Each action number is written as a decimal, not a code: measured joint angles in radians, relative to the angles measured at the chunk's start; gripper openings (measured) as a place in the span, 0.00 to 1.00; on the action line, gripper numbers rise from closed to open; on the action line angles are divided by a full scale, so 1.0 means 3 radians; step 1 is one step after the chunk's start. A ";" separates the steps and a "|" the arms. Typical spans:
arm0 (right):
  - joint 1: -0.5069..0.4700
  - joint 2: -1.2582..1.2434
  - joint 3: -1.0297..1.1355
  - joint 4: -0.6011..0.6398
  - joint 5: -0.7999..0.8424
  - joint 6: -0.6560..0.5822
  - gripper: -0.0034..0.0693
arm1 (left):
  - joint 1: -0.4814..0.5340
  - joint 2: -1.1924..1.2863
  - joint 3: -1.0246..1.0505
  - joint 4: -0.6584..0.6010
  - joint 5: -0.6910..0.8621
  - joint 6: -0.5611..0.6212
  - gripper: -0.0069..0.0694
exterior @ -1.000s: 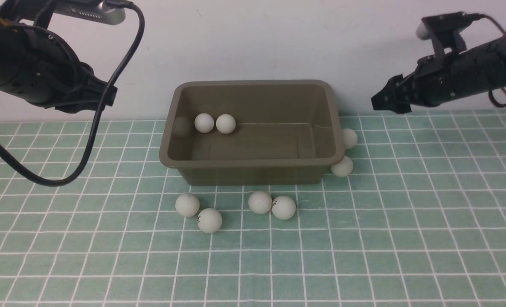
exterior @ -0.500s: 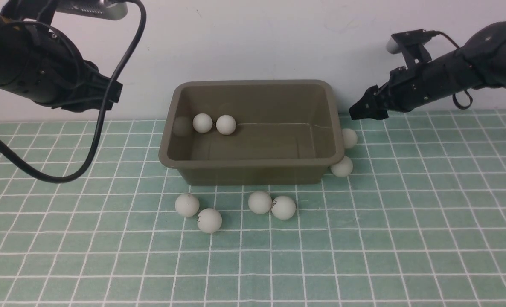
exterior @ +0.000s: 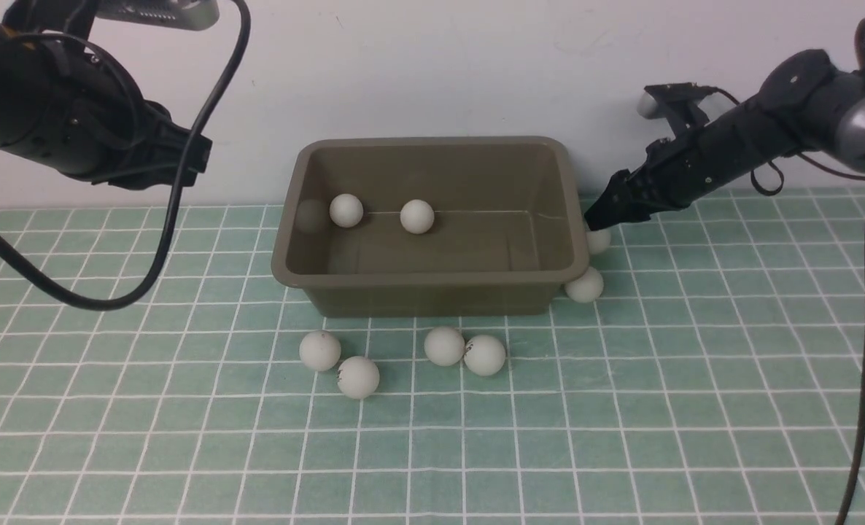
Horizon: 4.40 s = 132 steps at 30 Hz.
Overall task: Put the table tennis balls in the box on the green coffee tablecloth.
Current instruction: 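Reach for and grasp a ping pong ball on the table, then release the ping pong ball into the bin and lift the gripper away, then reach for and grasp a ping pong ball on the table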
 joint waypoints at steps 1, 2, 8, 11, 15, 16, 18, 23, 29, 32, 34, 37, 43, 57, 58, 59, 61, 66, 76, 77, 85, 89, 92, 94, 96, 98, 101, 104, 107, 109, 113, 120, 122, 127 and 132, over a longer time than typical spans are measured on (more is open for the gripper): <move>0.0000 0.0009 0.0000 -0.0003 0.0000 0.0000 0.65 | 0.0000 0.0000 0.0000 0.0000 -0.0007 0.0000 0.19; 0.0000 0.0016 0.0000 -0.0004 0.0000 0.0000 0.65 | 0.0000 0.0000 0.0000 0.0000 -0.0007 0.0000 0.19; 0.0003 0.0074 -0.0007 -0.0001 0.0000 0.0000 0.65 | 0.0000 0.0000 0.0000 0.0000 -0.0067 0.0000 0.19; 0.0021 0.0117 -0.0007 -0.0001 0.0004 -0.0042 0.65 | 0.0000 0.0000 0.0000 -0.0001 -0.0080 0.0000 0.19; 0.0100 0.0131 -0.0007 0.0010 0.0001 -0.0118 0.65 | 0.0000 0.0000 0.0000 -0.0013 -0.0080 0.0000 0.19; 0.0119 0.0131 -0.0007 0.0013 -0.0005 -0.0118 0.65 | 0.0000 0.0000 0.0000 -0.0016 -0.0080 0.0000 0.19; 0.0149 0.0131 -0.0007 0.0004 -0.0012 -0.0113 0.65 | 0.0000 0.0000 0.0000 -0.0015 -0.0080 0.0000 0.19; 0.0233 0.0131 -0.0007 -0.0222 -0.0145 0.0111 0.57 | 0.0000 0.0000 0.0000 -0.0029 -0.0080 0.0000 0.19; 0.0229 0.0101 -0.0043 -0.0696 -0.0318 0.0617 0.54 | 0.0000 0.0000 0.0000 -0.0074 -0.0080 0.0000 0.19; 0.0150 0.0055 -0.0124 -0.0859 -0.0242 0.0677 0.54 | 0.0000 0.0000 0.0000 -0.0076 -0.0080 -0.0003 0.19; 0.0079 -0.0005 -0.0226 -0.0876 -0.0134 0.0689 0.54 | 0.0000 0.0000 0.0000 -0.0080 -0.0080 -0.0003 0.19; 0.0003 -0.0133 -0.0459 -0.0738 0.0123 0.0663 0.54 | 0.0000 0.0000 0.0000 -0.0080 -0.0081 -0.0003 0.19; 0.0028 -0.0223 -0.0805 0.0189 0.0442 0.0412 0.54 | 0.0000 0.0000 0.0000 -0.0080 -0.0103 -0.0003 0.19; 0.0687 -0.0014 -0.0806 -0.0235 0.0469 0.0440 0.54 | 0.0000 0.0008 0.0000 -0.0080 -0.0103 -0.0003 0.19; 0.0716 -0.0005 -0.0806 -0.0303 0.0479 0.0442 0.55 | 0.0000 0.0008 0.0000 -0.0080 -0.0103 -0.0003 0.19; 0.0746 0.0003 -0.0806 -0.0363 0.0487 0.0442 0.58 | 0.0000 0.0009 0.0000 -0.0080 -0.0103 -0.0001 0.19; 0.0783 0.0006 -0.0806 -0.0461 0.0501 0.0446 0.63 | 0.0000 0.0012 0.0000 -0.0080 -0.0103 -0.0001 0.19; 0.0722 -0.0032 -0.0806 -0.0538 0.0501 0.0458 0.74 | 0.0000 0.0016 0.0000 -0.0080 -0.0103 -0.0001 0.19; 0.0247 -0.0592 -0.0806 -0.0561 0.0507 0.0557 0.72 | 0.0000 0.0016 0.0000 -0.0080 -0.0138 -0.0001 0.19; 0.0139 -0.0785 -0.0806 -0.0562 0.0511 0.0575 0.71 | 0.0000 0.0016 0.0000 -0.0080 -0.0182 -0.0001 0.19; -0.0015 -0.1362 -0.0806 -0.0562 0.0536 0.0655 0.71 | 0.0000 0.0016 0.0000 -0.0080 -0.0215 -0.0001 0.19; -0.0023 -0.1618 -0.0806 -0.0555 0.0562 0.0827 0.71 | 0.0000 0.0016 0.0000 -0.0080 -0.0233 -0.0001 0.19; -0.0023 -0.1770 -0.0806 -0.0471 0.0572 0.0980 0.69 | 0.0000 0.0016 0.0000 -0.0080 -0.0282 -0.0001 0.19; -0.0023 -0.1826 -0.0814 -0.0346 0.0576 0.1056 0.69 | 0.0000 0.0016 0.0000 -0.0080 -0.0331 -0.0001 0.19; -0.0023 -0.1835 -0.0816 -0.0260 0.0576 0.1082 0.68 | 0.0000 0.0016 0.0000 -0.0080 -0.0369 -0.0001 0.19; 0.0023 -0.1820 -0.0816 -0.0164 0.0579 0.1108 0.68 | 0.0000 0.0016 0.0000 -0.0080 -0.0375 -0.0001 0.19; 0.0184 -0.1785 -0.0816 -0.0110 0.0579 0.1127 0.68 | 0.0000 0.0016 0.0000 -0.0080 -0.0378 -0.0001 0.19; 0.0414 -0.1781 -0.0816 -0.0117 0.0586 0.1127 0.68 | 0.0000 0.0020 0.0000 -0.0080 -0.0381 -0.0001 0.19; 0.0555 -0.1781 -0.0816 -0.0251 0.0604 0.1130 0.68 | 0.0000 0.0024 0.0000 -0.0080 -0.0381 -0.0001 0.19; 0.0577 -0.1781 -0.0816 -0.0346 0.0613 0.1130 0.68 | 0.0000 0.0024 0.0000 -0.0080 -0.0381 -0.0001 0.19; 0.0574 -0.1781 -0.0816 -0.0381 0.0612 0.1144 0.68 | 0.0000 0.0025 0.0000 -0.0080 -0.0381 0.0000 0.19; 0.0574 -0.1780 -0.0816 -0.0183 0.0612 0.1445 0.68 | 0.0000 0.0025 0.0000 -0.0077 -0.0381 0.0003 0.19; 0.0574 -0.1773 -0.0816 -0.0187 0.0612 0.1504 0.68 | 0.0000 0.0025 0.0000 -0.0077 -0.0381 0.0027 0.19; 0.0574 -0.1762 -0.0816 -0.0394 0.0612 0.1528 0.68 | 0.0000 0.0025 0.0000 -0.0074 -0.0439 0.0359 0.27; 0.0574 -0.1750 -0.0816 -0.0462 0.0612 0.1531 0.68 | 0.0000 0.0025 0.0000 -0.0221 -0.0608 0.0492 0.51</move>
